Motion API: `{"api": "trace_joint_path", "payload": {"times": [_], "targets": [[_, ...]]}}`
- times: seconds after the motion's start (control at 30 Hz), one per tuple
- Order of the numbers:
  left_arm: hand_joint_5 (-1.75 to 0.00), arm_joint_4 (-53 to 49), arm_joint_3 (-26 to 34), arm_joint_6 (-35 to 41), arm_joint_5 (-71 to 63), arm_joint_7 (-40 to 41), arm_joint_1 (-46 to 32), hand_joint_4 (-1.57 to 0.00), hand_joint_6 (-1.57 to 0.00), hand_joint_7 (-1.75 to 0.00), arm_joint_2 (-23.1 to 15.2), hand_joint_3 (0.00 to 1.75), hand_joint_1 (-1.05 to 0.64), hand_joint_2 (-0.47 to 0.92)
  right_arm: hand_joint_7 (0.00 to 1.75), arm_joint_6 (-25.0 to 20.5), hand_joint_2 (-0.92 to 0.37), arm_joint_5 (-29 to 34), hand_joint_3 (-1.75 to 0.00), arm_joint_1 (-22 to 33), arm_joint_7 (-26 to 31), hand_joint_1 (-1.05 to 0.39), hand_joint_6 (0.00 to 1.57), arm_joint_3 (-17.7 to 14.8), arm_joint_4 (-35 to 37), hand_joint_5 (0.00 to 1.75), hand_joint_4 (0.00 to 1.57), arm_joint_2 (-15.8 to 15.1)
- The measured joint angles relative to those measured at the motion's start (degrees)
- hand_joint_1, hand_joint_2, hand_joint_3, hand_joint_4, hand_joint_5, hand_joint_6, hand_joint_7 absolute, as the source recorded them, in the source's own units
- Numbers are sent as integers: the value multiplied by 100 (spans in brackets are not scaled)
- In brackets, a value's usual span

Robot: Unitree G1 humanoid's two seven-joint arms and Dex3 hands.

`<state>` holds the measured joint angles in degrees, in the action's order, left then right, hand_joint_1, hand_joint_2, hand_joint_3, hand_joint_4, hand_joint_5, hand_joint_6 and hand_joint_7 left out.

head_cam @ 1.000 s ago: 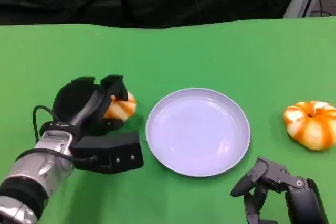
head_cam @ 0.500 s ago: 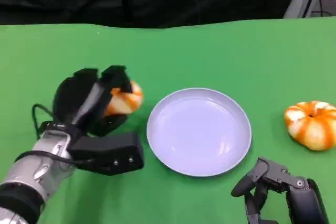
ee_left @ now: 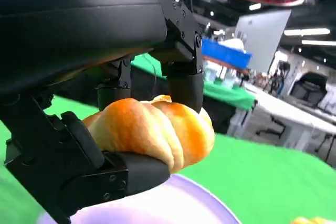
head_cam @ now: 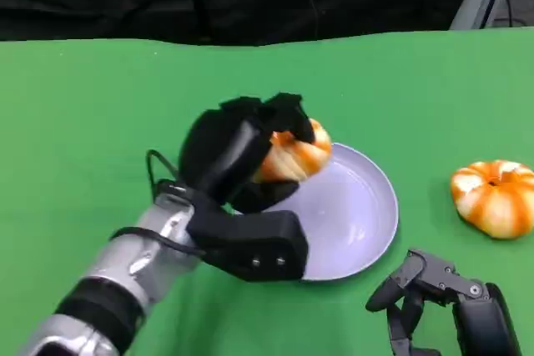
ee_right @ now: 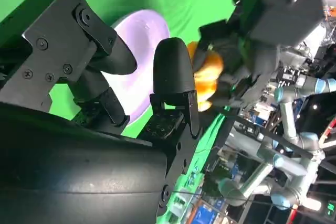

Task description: Grasp the bread from the table and place it into the plate.

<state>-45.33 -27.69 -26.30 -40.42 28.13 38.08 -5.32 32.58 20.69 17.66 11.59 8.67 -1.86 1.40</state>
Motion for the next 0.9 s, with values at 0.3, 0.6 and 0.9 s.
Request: {"api": "trace_joint_path", "payload": {"times": [0.3, 0.6, 0.9], "targets": [[-168, -814, -179, -81, -36, -77, 335, -73, -80, -106, 354, 88, -17, 54, 135, -52, -26, 7, -145, 6, -5, 7, 84, 2, -16, 175, 92, 0], [-32, -849, -295, 171, 39, -1106, 393, -7, -16, -18, 351, 42, -68, 89, 135, -56, -26, 34, -146, 5, 5, 8, 84, 3, -18, 175, 92, 0], [-7, -255, -505, 583, -3, -2425, 425, 0, -5, -6, 74, 48, -83, 92, 135, -56, -26, -21, -146, 5, 3, 11, 84, 3, -17, 175, 92, 0]]}}
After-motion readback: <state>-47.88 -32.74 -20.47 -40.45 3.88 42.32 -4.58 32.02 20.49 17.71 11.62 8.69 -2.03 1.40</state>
